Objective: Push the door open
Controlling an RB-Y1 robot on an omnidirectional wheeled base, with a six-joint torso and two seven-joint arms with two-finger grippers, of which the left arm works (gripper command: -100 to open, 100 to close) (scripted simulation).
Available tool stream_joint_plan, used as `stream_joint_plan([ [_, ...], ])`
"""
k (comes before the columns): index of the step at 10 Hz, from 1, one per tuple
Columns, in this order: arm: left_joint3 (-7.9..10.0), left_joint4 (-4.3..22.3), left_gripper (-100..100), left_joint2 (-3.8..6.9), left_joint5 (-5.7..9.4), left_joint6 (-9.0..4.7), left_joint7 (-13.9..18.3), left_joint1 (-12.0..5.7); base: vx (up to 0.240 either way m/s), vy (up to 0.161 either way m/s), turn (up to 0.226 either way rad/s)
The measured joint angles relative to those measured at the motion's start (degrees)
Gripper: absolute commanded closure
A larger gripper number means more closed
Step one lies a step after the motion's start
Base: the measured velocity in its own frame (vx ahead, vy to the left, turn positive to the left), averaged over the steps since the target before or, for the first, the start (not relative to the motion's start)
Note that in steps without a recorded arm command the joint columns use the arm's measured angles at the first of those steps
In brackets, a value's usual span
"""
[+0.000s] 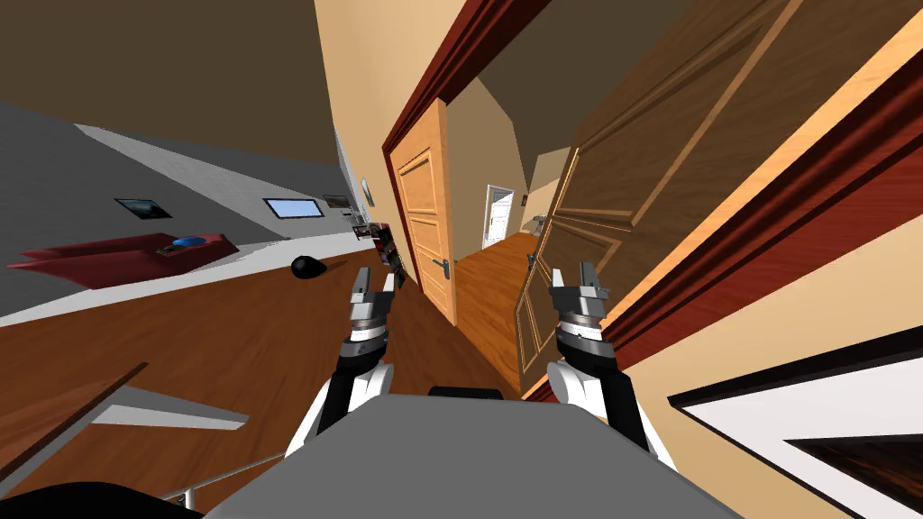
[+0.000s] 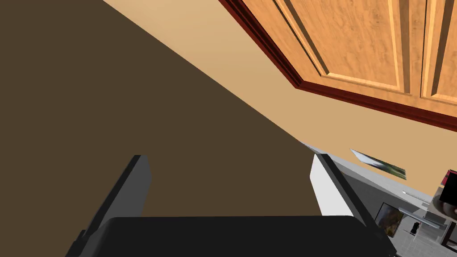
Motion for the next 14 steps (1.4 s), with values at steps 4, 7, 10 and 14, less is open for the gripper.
stream_joint_plan([
  [4,-1.34,4.24,-100,1.41,0.08,0.96,0.41,-1.86,0.068,0.12,-0.103],
  [7,-2.84,7.53,-100,2.11,-0.1,2.39,0.57,-3.64,0.07,0.115,-0.075],
  [10,-3.81,11.52,-100,2.81,-0.06,3.31,0.85,-5.8,0.069,0.128,-0.108],
  [14,-5.94,17.09,-100,3.63,-0.16,5.1,1.23,-8.53,0.089,0.13,-0.116],
])
